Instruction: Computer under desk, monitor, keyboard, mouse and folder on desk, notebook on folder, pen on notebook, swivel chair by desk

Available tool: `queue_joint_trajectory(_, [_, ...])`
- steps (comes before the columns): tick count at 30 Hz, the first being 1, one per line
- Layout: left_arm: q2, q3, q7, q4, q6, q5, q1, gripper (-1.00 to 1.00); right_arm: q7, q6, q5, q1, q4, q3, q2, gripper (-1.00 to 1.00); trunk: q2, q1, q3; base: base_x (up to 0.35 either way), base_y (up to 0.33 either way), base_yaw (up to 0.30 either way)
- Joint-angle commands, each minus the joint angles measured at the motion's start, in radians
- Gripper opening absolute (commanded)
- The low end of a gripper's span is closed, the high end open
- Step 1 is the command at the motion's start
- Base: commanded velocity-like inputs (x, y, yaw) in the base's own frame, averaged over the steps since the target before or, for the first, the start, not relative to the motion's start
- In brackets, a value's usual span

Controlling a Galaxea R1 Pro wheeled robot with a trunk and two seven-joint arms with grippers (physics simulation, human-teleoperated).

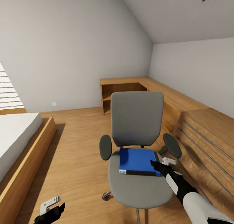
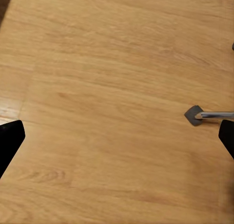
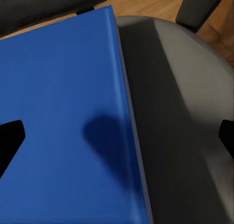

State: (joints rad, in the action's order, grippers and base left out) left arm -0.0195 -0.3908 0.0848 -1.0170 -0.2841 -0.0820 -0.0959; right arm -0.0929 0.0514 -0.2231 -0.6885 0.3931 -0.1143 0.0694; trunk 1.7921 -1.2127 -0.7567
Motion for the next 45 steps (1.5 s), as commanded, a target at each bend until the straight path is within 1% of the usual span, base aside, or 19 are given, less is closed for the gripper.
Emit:
queue_joint_trajectory(1, [-0.001, -0.004, 0.006, -0.002, -0.007, -0.009, -0.001, 1.0, -0.007, 0.005, -0.007, 0.0, 0.001, -0.006, 0.0, 1.0, 0.008, -0.004, -0.004, 0.0, 0.0, 0.0])
queue_joint_trajectory(9, [-0.002, -0.004, 0.006, -0.002, -0.007, -0.009, -0.001, 1.0, -0.007, 0.005, -0.007, 0.0, 0.001, -0.005, 0.0, 1.0, 0.064, -0.035, -0.029, 0.0, 0.0, 0.0])
queue_joint_trajectory(30, [-0.002, -0.005, 0.006, -0.002, -0.007, -0.009, -0.001, 1.0, -0.008, 0.002, -0.005, 0.0, -0.019, -0.005, -0.002, 1.0, 0.064, -0.035, -0.029, 0.0, 0.0, 0.0])
queue_joint_trajectory(35, [-0.002, -0.005, 0.005, -0.002, -0.007, -0.009, -0.001, 1.0, -0.008, 0.003, -0.005, 0.0, -0.019, -0.005, -0.002, 1.0, 0.099, -0.054, -0.045, 0.0, 0.0, 0.0])
queue_joint_trajectory(45, [-0.001, -0.005, 0.004, -0.002, -0.007, -0.008, -0.001, 1.0, -0.008, 0.002, -0.005, 0.0, -0.019, -0.005, -0.002, 1.0, 0.099, -0.054, -0.045, 0.0, 0.0, 0.0])
